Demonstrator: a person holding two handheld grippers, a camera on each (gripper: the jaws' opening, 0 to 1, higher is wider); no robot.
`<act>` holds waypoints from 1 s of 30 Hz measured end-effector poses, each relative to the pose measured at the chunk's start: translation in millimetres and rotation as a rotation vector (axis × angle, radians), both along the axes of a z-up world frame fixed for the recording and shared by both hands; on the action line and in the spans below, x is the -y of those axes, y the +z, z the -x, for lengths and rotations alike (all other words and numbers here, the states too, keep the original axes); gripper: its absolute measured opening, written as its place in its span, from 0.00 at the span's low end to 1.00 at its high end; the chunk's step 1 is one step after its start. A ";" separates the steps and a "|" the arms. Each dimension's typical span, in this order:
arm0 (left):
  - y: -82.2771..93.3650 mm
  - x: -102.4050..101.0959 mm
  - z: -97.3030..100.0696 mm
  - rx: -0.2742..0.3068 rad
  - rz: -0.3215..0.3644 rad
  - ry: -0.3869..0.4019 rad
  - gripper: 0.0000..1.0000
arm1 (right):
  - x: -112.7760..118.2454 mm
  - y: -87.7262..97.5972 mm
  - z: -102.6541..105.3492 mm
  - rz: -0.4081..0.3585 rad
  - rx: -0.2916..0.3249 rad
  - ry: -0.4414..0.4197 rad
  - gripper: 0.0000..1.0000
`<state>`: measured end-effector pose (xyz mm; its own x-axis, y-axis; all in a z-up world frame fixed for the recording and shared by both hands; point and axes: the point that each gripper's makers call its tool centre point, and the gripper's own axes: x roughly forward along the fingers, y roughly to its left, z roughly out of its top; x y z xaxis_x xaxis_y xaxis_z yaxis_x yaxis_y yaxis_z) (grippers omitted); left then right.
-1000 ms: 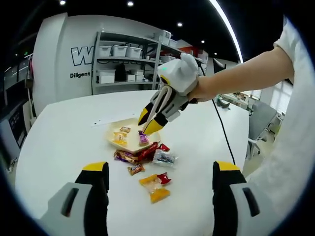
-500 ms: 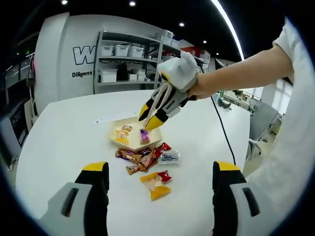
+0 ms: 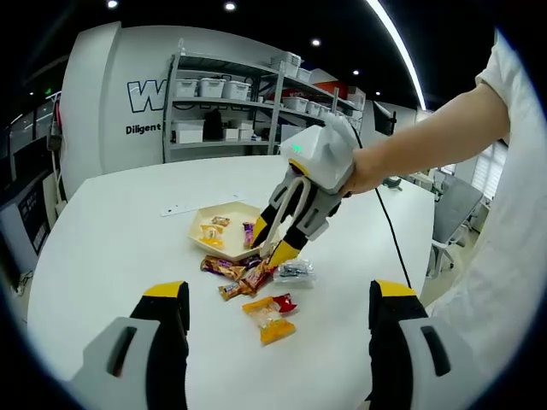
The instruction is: Place the target food into the container with the food tongs after gripping and lifting it, then release it inside without dropping or visibly crushing the food.
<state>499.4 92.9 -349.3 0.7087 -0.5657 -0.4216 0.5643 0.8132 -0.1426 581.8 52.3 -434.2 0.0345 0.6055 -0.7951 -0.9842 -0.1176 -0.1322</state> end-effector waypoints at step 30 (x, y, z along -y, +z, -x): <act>-1.1 -2.6 7.6 -0.006 -0.004 0.006 0.83 | 6.4 -37.8 50.7 0.051 -0.059 0.085 0.21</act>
<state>491.8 95.5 -350.3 0.7096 -0.5597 -0.4281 0.5582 0.8173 -0.1432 531.1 45.9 -472.0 -0.0630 0.5630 -0.8240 -0.9763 -0.2062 -0.0663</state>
